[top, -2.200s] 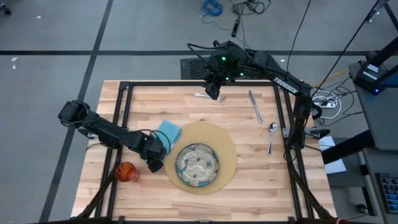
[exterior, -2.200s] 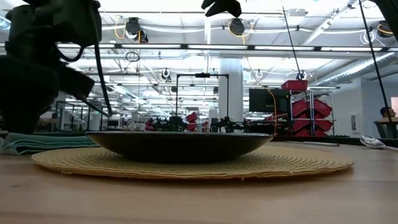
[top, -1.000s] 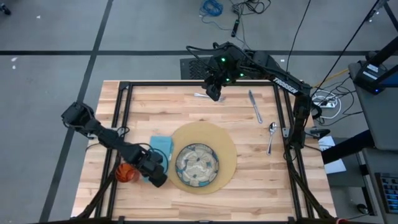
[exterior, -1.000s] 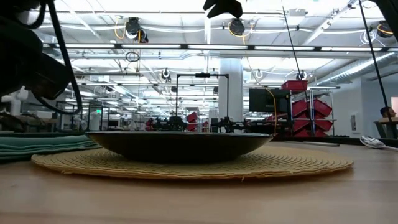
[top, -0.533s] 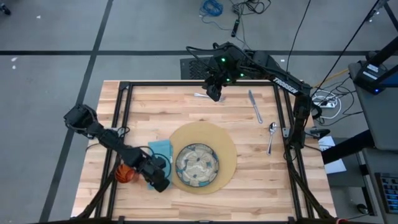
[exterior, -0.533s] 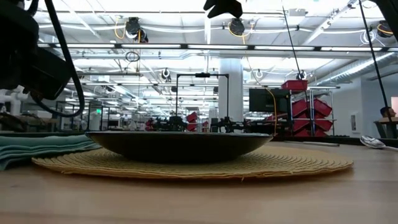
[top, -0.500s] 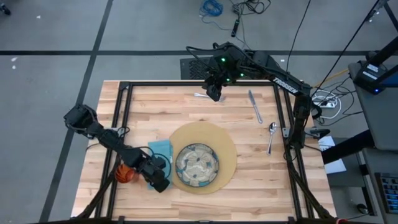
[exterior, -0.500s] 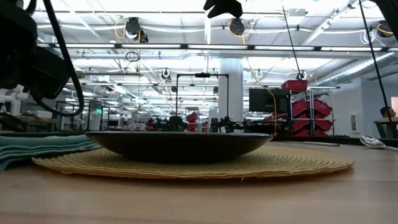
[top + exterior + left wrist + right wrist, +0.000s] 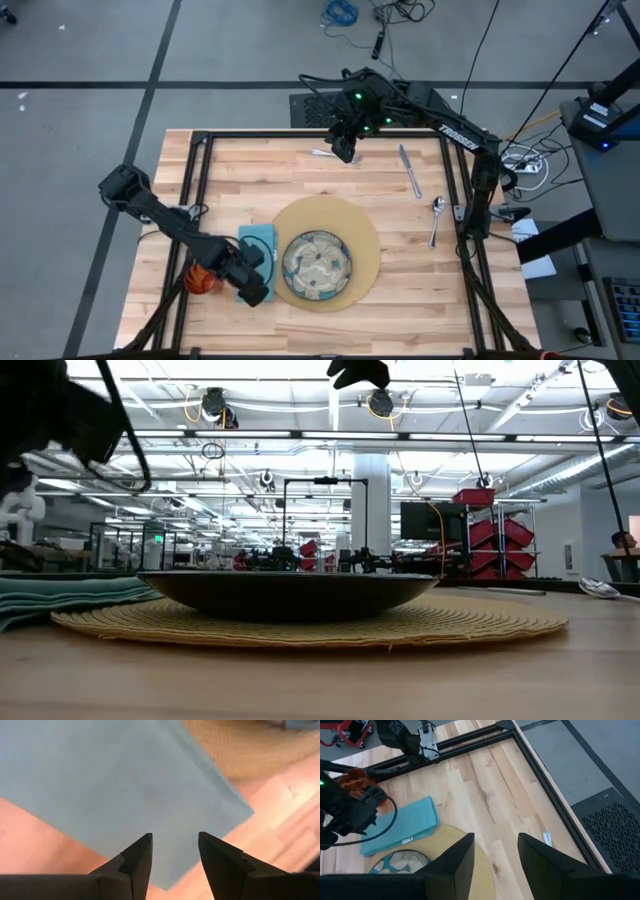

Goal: Set table place

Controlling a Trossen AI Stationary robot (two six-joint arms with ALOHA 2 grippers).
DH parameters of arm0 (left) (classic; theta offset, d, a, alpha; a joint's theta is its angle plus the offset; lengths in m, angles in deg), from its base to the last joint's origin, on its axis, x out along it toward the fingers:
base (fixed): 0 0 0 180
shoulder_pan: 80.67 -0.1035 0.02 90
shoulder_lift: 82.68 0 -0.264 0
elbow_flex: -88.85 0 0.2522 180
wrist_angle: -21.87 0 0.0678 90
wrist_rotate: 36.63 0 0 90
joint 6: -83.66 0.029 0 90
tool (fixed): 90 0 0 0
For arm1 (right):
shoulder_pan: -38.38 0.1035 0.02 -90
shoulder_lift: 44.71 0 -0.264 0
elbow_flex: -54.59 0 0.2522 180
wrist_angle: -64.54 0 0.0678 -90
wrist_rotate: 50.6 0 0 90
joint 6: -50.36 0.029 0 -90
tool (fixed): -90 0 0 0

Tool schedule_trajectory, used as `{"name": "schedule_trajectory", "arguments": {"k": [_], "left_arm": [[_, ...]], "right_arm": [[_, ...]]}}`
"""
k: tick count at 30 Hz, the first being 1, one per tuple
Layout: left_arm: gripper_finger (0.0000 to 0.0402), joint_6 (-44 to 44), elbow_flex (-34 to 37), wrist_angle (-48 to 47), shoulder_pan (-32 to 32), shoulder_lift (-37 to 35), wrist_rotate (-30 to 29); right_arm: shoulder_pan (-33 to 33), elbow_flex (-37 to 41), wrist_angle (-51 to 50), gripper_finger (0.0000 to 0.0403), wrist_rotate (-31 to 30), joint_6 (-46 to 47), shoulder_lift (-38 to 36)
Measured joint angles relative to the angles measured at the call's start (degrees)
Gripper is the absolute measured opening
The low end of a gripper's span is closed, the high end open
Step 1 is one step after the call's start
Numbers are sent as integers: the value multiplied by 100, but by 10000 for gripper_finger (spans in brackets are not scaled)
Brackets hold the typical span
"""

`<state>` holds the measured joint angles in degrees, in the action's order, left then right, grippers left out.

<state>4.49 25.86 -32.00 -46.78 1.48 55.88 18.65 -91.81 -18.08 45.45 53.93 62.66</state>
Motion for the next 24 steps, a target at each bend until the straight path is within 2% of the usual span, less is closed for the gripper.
{"name": "schedule_trajectory", "arguments": {"k": [4,7,9,11,13,15,17,20,24], "left_arm": [[145,831,-415,-724,-197,-72,-1171],[145,1695,-793,-1287,-560,-235,-1958],[145,2401,-1033,-1648,-899,-381,-2352],[145,3075,-1244,-1973,-1303,-546,-2832],[145,3876,-1413,-2068,-1809,-734,-3122],[145,4820,-1516,-2000,-2459,-909,-3119],[145,5764,-1584,-1813,-3205,-1018,-2861],[145,7337,-1705,-1368,-4449,-1021,-1891],[145,8888,-2040,-783,-6000,-611,-838]], "right_arm": [[-7,0,21,141,-37,-180,0],[-15,0,-34,141,-353,-813,0],[-40,0,15,141,-833,-1188,0],[-90,0,-8,141,-1205,-1025,0],[-146,-5,-213,141,-1191,-907,16],[-181,-5,-885,141,-1189,-1168,34],[-195,111,-1530,141,-1209,-1256,71],[-193,534,-2052,141,-1169,-961,78],[-196,1504,-1755,141,-630,-997,-163]]}}
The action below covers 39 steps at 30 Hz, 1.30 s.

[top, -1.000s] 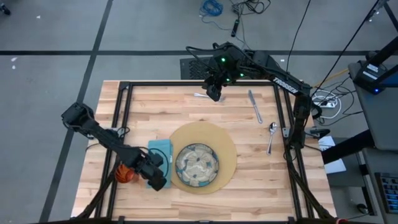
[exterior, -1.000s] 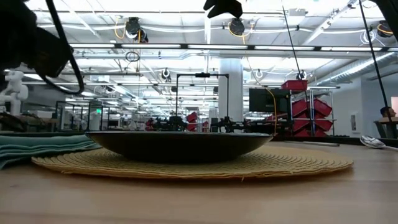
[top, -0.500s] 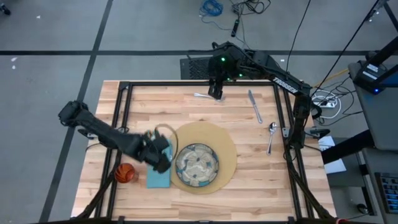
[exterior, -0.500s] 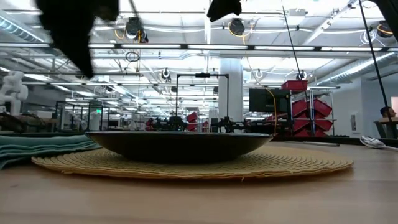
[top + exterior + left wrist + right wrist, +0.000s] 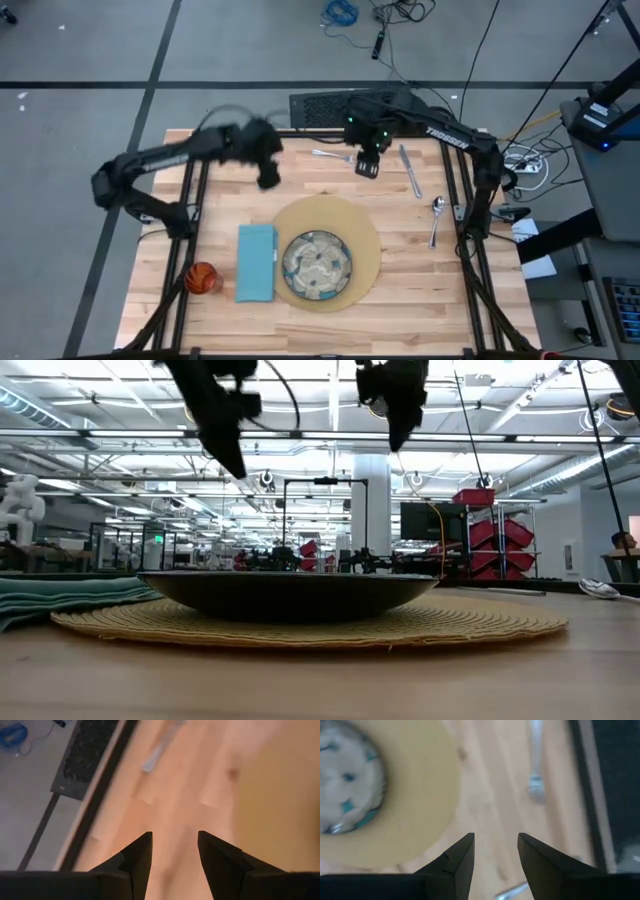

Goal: Set table place

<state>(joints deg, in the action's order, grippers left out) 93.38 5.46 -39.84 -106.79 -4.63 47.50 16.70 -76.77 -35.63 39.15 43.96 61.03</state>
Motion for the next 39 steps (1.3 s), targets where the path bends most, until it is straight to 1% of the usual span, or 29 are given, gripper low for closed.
{"name": "schedule_trajectory", "arguments": {"k": [3,6,8,10,13,15,18,20,23,25,27,33,36,39], "left_arm": [[145,644,-556,129,-878,697,721],[145,1049,-1424,-63,-1343,1634,1280],[145,1310,-2048,-343,-1454,2346,1526],[145,1481,-2609,-533,-1432,3007,1787],[145,1625,-3276,-584,-1301,3745,2335],[145,1811,-3625,-554,-1140,4125,2251],[145,2220,-3993,-573,-860,4625,1683],[145,2539,-4150,-590,-677,4883,1515],[145,2726,-4329,-559,-510,5148,1481],[145,2722,-4486,-510,-457,5342,1390],[145,2727,-4669,-533,-412,5558,1111],[145,2812,-5336,-786,-412,6035,952],[145,2809,-5602,-841,-430,6140,979],[145,2817,-5735,-820,-467,6131,1325]], "right_arm": [[-95,902,499,141,323,-158,-379],[-353,1906,1271,141,546,-55,-894],[-538,2631,1915,141,642,194,-1327],[-684,3374,2675,141,730,472,-1817],[-903,4455,3859,141,790,842,-2498],[-1013,5165,4963,141,782,1155,-2907],[-1103,6157,6563,141,934,1620,-3268],[-1105,6765,7478,141,1184,1848,-3357],[-1055,7524,8607,141,1332,2080,-3344],[-1019,7902,9068,141,1382,2199,-3321],[-1004,8173,9385,141,1399,2253,-3321],[-976,8467,9917,141,1390,2438,-3319],[-888,8465,10009,141,1393,2432,-3319],[-805,8461,10182,141,1407,2422,-3319]]}}
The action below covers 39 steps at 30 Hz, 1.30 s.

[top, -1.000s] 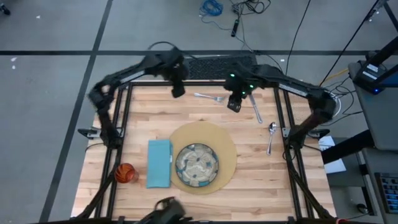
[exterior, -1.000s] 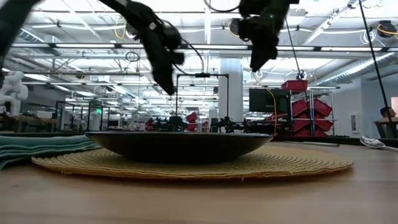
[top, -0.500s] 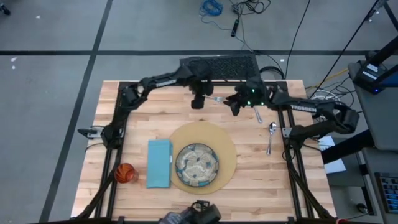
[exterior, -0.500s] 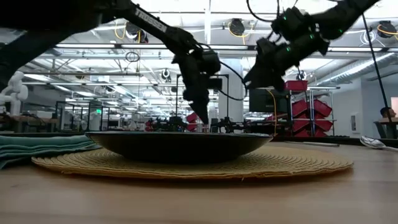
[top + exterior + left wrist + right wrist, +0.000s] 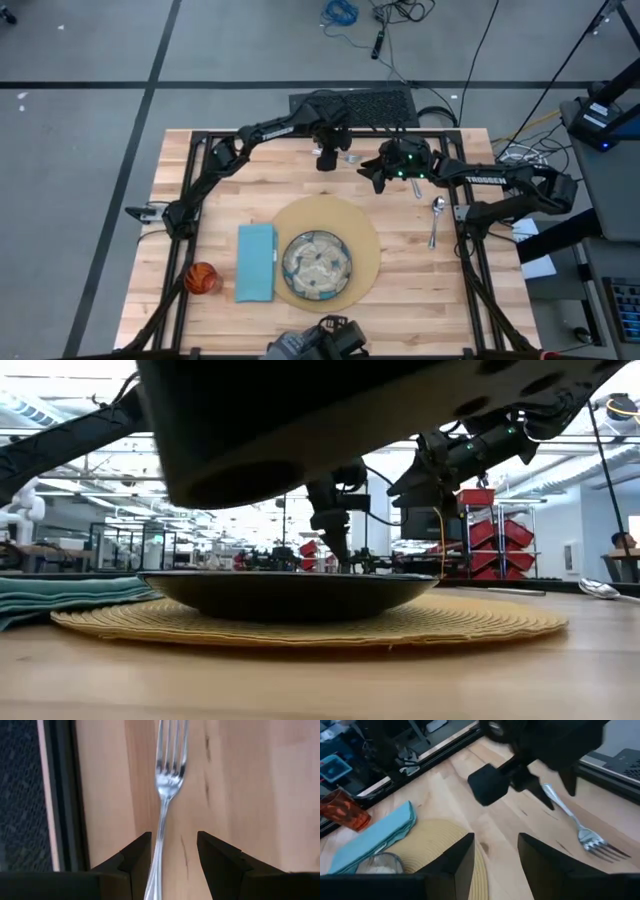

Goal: Set table place

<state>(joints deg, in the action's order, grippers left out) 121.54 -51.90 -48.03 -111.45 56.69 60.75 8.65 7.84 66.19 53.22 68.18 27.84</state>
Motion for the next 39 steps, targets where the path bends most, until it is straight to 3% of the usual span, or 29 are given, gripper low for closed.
{"name": "schedule_trajectory", "arguments": {"k": [8,19,22,24,27,31,34,39], "left_arm": [[145,-378,-34,5,-140,7,699],[145,-1461,-29,93,-367,41,2373],[145,-1921,-21,268,-452,68,2434],[145,-2201,-19,433,-463,41,2358],[145,-2242,-23,358,-454,15,1767],[145,-1638,-23,-373,-441,20,853],[145,-1314,-1,-702,-433,20,315],[145,-1175,-15,-694,-433,20,251]], "right_arm": [[102,-1,125,141,8,-2,2],[105,-1,324,141,8,43,2],[147,-1,306,141,8,37,2],[170,-1,327,141,-16,-72,2],[173,-1,360,141,-181,-312,2],[19,-19,-148,141,-454,-485,2],[-428,-62,-573,141,-503,193,33],[-1102,-108,-545,141,-364,1360,287]]}}
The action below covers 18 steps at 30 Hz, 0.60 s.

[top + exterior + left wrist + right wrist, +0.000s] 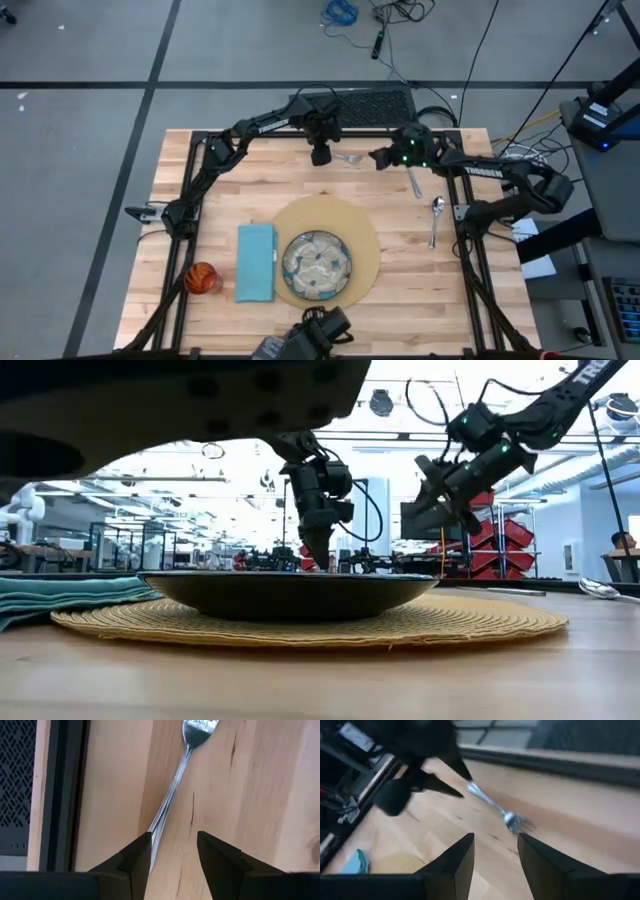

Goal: Set table place

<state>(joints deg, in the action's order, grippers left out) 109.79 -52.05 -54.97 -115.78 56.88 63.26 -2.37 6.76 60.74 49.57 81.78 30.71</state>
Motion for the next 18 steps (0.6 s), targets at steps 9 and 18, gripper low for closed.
{"name": "schedule_trajectory", "arguments": {"k": [9,18], "left_arm": [[145,340,-1,-321,-82,-21,-152],[145,577,7,-1093,-406,-323,261]], "right_arm": [[-221,-605,-288,141,638,830,1154],[-92,-1290,-1204,141,342,662,1806]]}}
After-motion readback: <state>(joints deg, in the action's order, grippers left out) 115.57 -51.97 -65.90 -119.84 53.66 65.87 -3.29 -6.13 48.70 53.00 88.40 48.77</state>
